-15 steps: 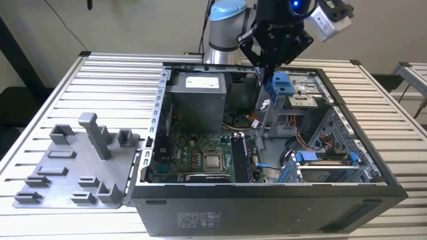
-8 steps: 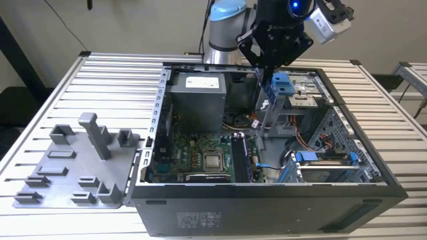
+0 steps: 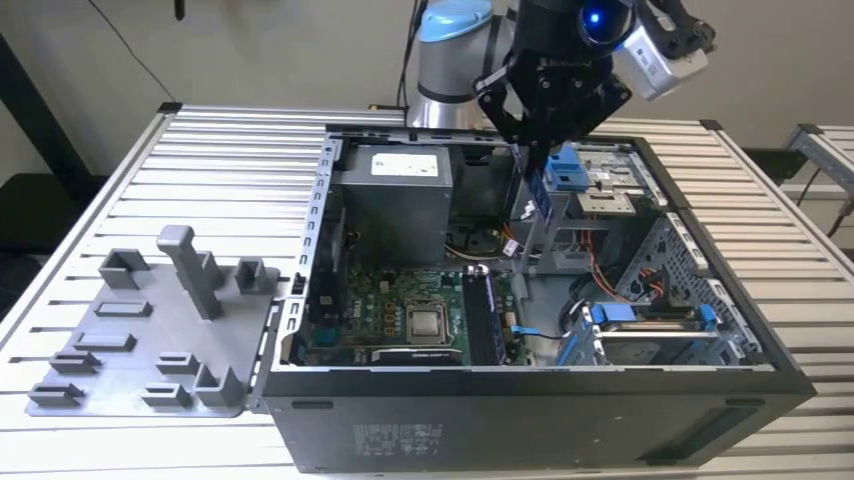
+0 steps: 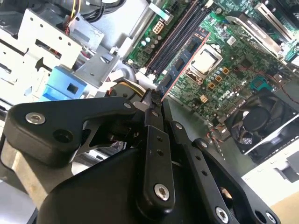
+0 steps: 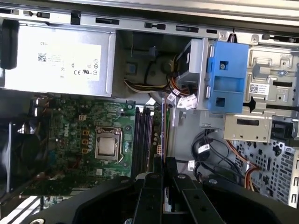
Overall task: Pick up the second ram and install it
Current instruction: 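Insert the second ram into the second slot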
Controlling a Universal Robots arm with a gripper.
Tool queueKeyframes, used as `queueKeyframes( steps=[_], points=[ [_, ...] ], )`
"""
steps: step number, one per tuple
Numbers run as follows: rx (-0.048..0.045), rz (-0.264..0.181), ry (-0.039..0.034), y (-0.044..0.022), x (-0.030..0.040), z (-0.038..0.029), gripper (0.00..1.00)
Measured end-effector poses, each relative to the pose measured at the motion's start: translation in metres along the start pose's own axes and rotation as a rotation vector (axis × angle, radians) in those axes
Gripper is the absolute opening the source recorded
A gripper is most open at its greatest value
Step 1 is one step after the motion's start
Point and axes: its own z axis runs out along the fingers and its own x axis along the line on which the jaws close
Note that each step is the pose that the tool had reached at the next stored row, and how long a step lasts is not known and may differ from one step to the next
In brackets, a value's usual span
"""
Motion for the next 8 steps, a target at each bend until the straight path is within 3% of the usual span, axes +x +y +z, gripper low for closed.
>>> queueKeyframes(
  steps=[4, 8],
  points=[
    [0.0002, 0.011, 0.002, -0.0041, -0.0001, 0.001, 0.14],
    [0.0006, 0.014, 0.002, -0.0041, -0.0002, 0.001, 0.14]
  ],
)
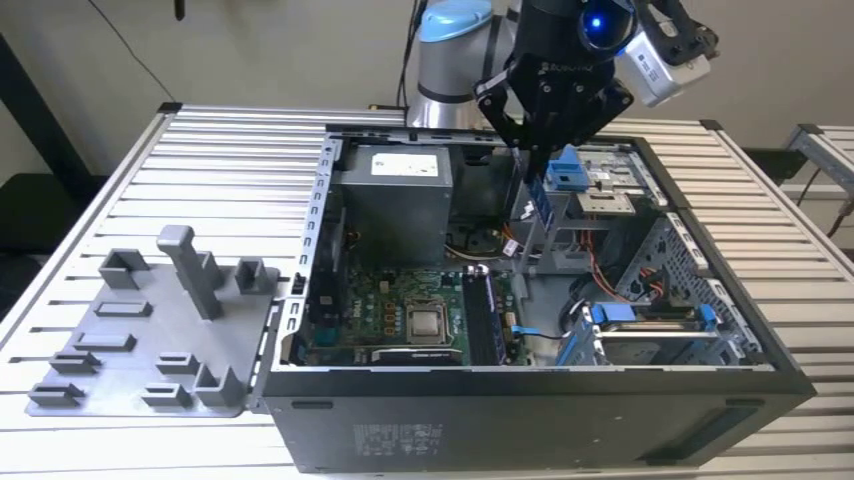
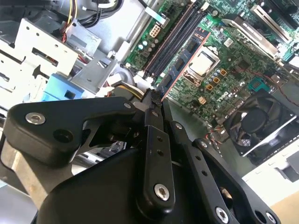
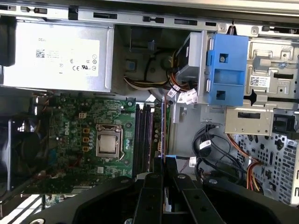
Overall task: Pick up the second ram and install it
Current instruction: 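Insert the second ram into the second slot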
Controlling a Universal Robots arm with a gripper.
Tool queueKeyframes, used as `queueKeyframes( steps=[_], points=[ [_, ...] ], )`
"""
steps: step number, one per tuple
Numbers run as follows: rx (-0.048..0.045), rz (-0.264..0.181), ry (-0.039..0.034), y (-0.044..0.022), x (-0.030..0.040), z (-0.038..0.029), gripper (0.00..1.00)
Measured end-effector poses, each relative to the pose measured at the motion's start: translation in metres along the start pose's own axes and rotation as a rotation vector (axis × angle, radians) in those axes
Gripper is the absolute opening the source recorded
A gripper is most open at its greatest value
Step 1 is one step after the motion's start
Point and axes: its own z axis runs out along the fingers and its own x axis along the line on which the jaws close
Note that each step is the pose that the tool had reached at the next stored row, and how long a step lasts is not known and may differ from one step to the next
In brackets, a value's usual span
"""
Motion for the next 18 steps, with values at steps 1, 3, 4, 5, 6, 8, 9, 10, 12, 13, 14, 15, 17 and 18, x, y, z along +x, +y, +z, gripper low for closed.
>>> queueKeyframes(
  steps=[1, 3, 4, 5, 6, 8, 9, 10, 12, 13, 14, 15, 17, 18],
  points=[
    [0.0002, 0.0, 0.0001, 0.0, 0.0, 0.0, 0.14],
    [0.0001, 0.0, 0.0001, 0.0, 0.0, 0.0004, 0.14],
    [0.0, 0.0, 0.0, -0.0001, 0.0, 0.0007, 0.14],
    [0.0, 0.001, 0.0001, -0.0002, 0.0, 0.001, 0.14],
    [-0.0001, 0.001, 0.0002, -0.0004, -0.0001, 0.0014, 0.14],
    [0.0, 0.001, 0.0003, -0.0007, -0.0002, 0.0023, 0.14],
    [0.0, 0.002, 0.0004, -0.0008, -0.0003, 0.0029, 0.14],
    [0.0, 0.002, 0.0004, -0.0009, -0.0003, 0.0034, 0.14],
    [0.0002, 0.003, 0.0006, -0.0011, -0.0004, 0.0045, 0.14],
    [0.0002, 0.003, 0.0006, -0.0011, -0.0004, 0.0048, 0.14],
    [0.0003, 0.003, 0.0006, -0.0012, -0.0004, 0.005, 0.14],
    [0.0003, 0.003, 0.0006, -0.0012, -0.0004, 0.005, 0.14],
    [0.0002, 0.003, 0.0006, -0.0012, -0.0004, 0.0051, 0.14],
    [0.0001, 0.003, 0.0006, -0.0014, -0.0004, 0.0052, 0.14]
  ],
)
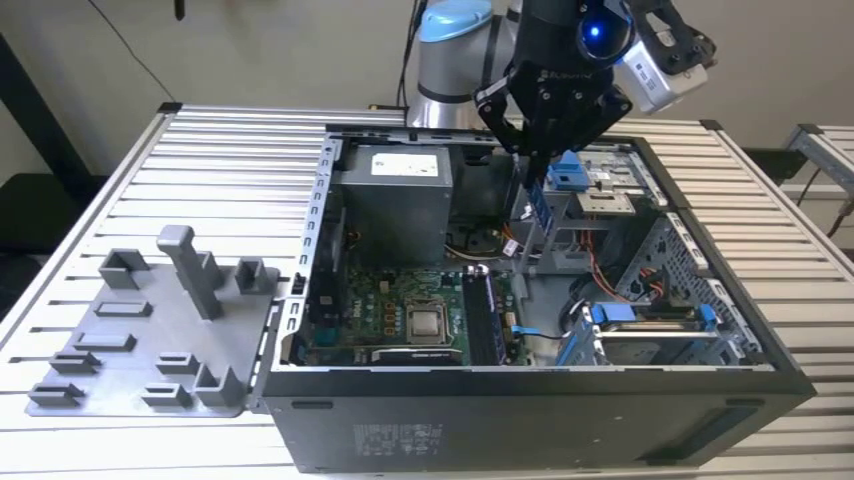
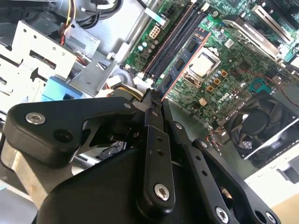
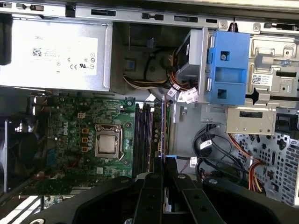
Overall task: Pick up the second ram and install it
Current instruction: 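Insert the second ram into the second slot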
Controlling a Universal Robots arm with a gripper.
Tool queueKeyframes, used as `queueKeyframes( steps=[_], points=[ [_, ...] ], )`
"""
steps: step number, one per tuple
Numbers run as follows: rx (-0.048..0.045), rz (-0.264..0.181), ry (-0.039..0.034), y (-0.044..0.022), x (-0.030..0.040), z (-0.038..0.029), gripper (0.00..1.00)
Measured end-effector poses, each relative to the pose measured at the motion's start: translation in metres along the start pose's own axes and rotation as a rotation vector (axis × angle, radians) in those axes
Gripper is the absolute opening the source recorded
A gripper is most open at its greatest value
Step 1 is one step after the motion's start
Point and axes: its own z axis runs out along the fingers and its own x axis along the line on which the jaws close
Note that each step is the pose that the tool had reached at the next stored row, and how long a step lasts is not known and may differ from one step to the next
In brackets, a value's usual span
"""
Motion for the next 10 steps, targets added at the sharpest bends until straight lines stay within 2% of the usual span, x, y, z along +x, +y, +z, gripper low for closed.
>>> queueKeyframes(
  steps=[2, 6, 10],
  points=[
    [-0.0004, 0.0, 0.0025, -0.0004, -0.0001, 0.0011, 0.14],
    [-0.0002, 0.004, 0.0161, -0.0021, -0.0004, 0.0038, 0.14],
    [0.0004, 0.027, 0.0175, -0.0047, -0.0001, 0.0079, 0.14]
  ],
)
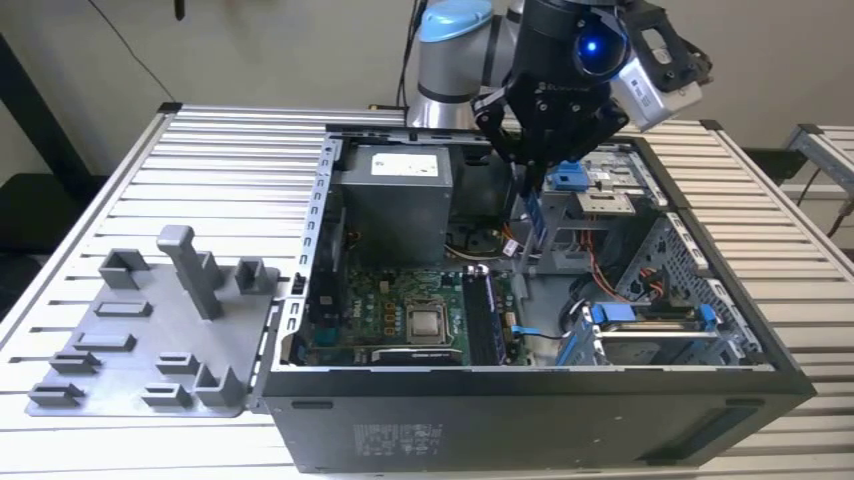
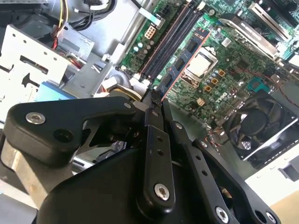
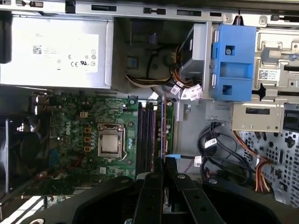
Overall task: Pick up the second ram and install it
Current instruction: 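Insert the second ram into the second slot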
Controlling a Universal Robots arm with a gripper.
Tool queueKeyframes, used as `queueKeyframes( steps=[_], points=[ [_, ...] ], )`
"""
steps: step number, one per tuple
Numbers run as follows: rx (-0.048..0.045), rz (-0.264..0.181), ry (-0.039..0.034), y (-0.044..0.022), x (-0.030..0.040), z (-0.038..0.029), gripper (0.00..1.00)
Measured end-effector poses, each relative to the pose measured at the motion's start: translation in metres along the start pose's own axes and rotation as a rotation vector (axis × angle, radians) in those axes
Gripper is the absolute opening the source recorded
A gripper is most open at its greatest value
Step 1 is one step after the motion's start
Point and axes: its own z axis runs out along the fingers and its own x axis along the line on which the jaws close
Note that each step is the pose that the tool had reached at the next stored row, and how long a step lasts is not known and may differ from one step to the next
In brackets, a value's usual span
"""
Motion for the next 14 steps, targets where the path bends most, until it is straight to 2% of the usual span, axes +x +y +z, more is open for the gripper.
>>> queueKeyframes(
  steps=[6, 14],
  points=[
    [0.0009, 0.042, -0.0013, -0.0047, 0.0001, 0.0058, 0.14],
    [0.0007, 0.043, -0.0014, -0.0053, 0.0001, 0.0071, 0.14]
  ],
)
